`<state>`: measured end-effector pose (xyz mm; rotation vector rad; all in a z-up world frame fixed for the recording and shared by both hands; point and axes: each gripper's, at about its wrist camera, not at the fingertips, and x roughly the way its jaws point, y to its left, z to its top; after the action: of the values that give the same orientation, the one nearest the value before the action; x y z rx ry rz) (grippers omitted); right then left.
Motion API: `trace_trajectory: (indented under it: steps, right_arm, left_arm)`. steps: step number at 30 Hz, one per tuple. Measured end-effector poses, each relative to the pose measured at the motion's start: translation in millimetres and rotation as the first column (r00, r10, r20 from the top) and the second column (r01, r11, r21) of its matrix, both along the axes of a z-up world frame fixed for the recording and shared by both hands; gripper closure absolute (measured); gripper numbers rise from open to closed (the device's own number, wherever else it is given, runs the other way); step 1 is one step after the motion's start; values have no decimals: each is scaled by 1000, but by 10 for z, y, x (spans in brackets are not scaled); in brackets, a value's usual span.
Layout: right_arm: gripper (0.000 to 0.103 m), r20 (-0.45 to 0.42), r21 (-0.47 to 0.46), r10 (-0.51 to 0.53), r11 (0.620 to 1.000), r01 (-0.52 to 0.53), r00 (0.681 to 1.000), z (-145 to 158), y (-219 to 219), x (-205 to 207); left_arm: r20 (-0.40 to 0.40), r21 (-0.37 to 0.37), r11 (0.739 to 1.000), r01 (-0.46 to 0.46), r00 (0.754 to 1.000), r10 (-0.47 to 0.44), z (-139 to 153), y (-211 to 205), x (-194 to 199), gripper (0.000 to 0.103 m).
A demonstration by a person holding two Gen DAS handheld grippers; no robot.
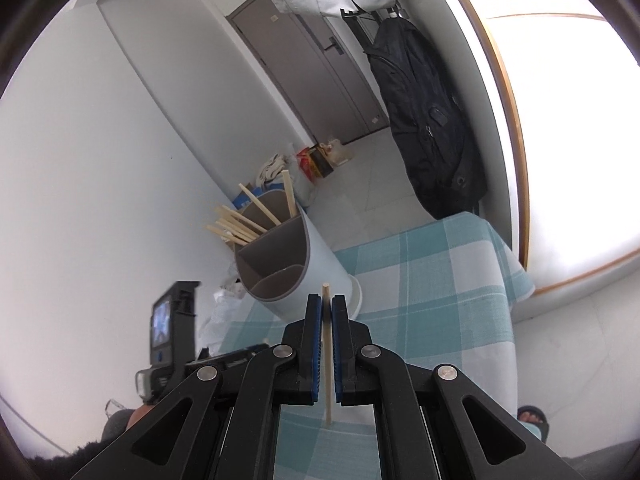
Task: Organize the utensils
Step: 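Lift the right tool's chopstick while the left tool grasps the last chopstick, then carry both held chopsticks up over the holder's opening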
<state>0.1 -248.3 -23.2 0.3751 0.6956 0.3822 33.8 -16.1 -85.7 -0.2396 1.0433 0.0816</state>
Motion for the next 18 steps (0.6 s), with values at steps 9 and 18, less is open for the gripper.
trace_trajectory:
  steps: [9,18]
  right_arm:
    - [99,54,-55,45,998,-42,998,116,250,-56]
    - [99,102,-106,100,990,-89,990,322,486,-45]
  left_arm:
    - [245,-67,997,26,970,-8,532,-87,-312,100]
    - [376,-77,994,76,926,-41,811,46,-406,101]
